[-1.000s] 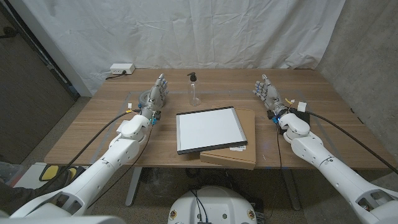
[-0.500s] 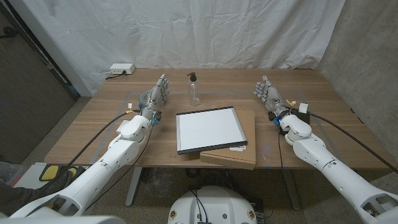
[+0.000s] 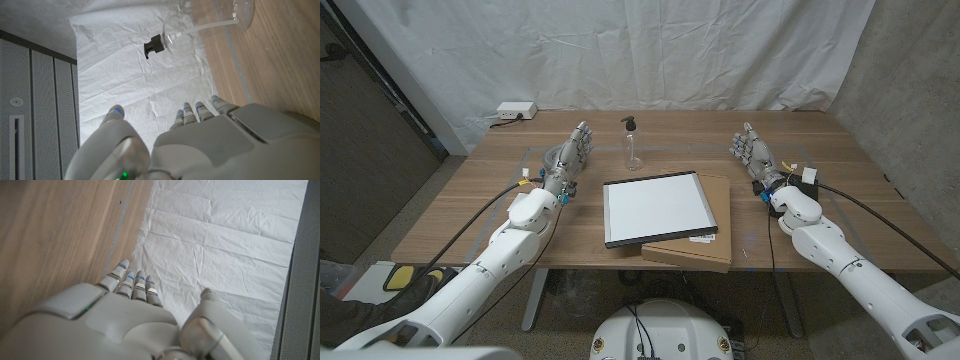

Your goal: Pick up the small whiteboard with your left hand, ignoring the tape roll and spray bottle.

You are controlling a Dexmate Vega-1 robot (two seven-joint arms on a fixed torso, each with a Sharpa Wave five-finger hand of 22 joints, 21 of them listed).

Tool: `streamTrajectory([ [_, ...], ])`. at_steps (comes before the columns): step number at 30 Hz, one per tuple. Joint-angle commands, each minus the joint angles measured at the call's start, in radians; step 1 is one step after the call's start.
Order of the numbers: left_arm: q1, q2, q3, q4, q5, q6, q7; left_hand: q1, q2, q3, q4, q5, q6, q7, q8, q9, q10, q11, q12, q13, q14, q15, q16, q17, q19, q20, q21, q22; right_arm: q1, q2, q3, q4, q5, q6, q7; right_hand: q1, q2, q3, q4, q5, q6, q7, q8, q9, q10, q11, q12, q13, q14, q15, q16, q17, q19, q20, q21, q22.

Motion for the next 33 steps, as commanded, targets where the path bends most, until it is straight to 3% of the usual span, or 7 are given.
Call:
streamTrajectory([
  [1,0.052,0.033,-0.02,-0.061,0.009,-0.009,0.023,0.017,0.004,0.003,-0.007,0.008,0.006,-0.001,0.009,0.003,0.007,0.0,0.007,0.005,0.012,0.0,0.008,0.003,0.005,-0.064,0.008,0.002,0.012,0.018,-0.01,0.028,0.0,0.014,0.009,0.007,0.003,0.009,-0.004,0.009,0.005,0.001,0.007,0.002,0.005,0.002,0.007,0.003,0.004,0.008,0.002,0.004,-0.001,0.003,-0.004,0.002],
  [7,0.072,0.045,-0.03,-0.067,-0.017,-0.025,-0.014,0.036,0.013,0.008,-0.015,0.008,0.024,0.001,0.012,0.003,0.024,-0.001,0.011,0.006,0.029,-0.002,0.01,0.003,0.018,-0.063,0.01,0.002,0.014,0.018,-0.014,0.027,-0.007,0.014,0.009,0.009,0.005,0.009,-0.006,0.009,0.005,0.001,0.007,0.002,0.005,0.002,0.007,0.004,0.003,0.01,0.001,0.003,-0.002,0.003,-0.005,0.002],
  [17,0.101,0.051,-0.041,-0.074,0.0,-0.067,-0.01,0.056,0.02,0.012,-0.024,0.005,0.046,0.002,0.016,0.003,0.043,-0.002,0.013,0.006,0.046,-0.001,0.011,0.003,0.029,-0.061,0.012,0.002,-0.007,0.016,-0.007,0.008,-0.013,0.032,-0.008,0.018,0.008,0.01,-0.013,0.008,0.027,-0.014,0.013,0.002,0.029,-0.015,0.015,0.003,0.025,-0.009,0.007,0.002,0.018,-0.006,0.001,0.002],
  [27,0.132,0.057,-0.049,-0.094,0.017,-0.111,-0.01,0.068,0.023,0.013,-0.03,0.003,0.059,0.0,0.017,0.003,0.051,-0.002,0.013,0.006,0.056,-0.001,0.011,0.003,0.037,-0.059,0.012,0.002,-0.019,0.011,0.003,-0.002,-0.003,0.052,0.006,0.02,0.008,0.009,-0.016,0.008,0.028,-0.016,0.012,0.002,0.027,-0.013,0.013,0.003,0.026,-0.008,0.006,0.002,0.02,-0.007,0.0,0.002],
  [33,0.154,0.071,-0.046,-0.134,0.095,-0.108,0.056,0.075,0.025,0.013,-0.034,0.002,0.065,0.001,0.016,0.003,0.058,-0.001,0.014,0.006,0.061,0.0,0.01,0.003,0.042,-0.061,0.013,0.002,-0.019,0.019,0.006,0.008,0.008,0.062,0.016,0.021,0.008,0.009,-0.017,0.007,0.028,-0.016,0.012,0.002,0.027,-0.01,0.013,0.003,0.024,-0.006,0.005,0.002,0.019,-0.006,-0.001,0.002],
])
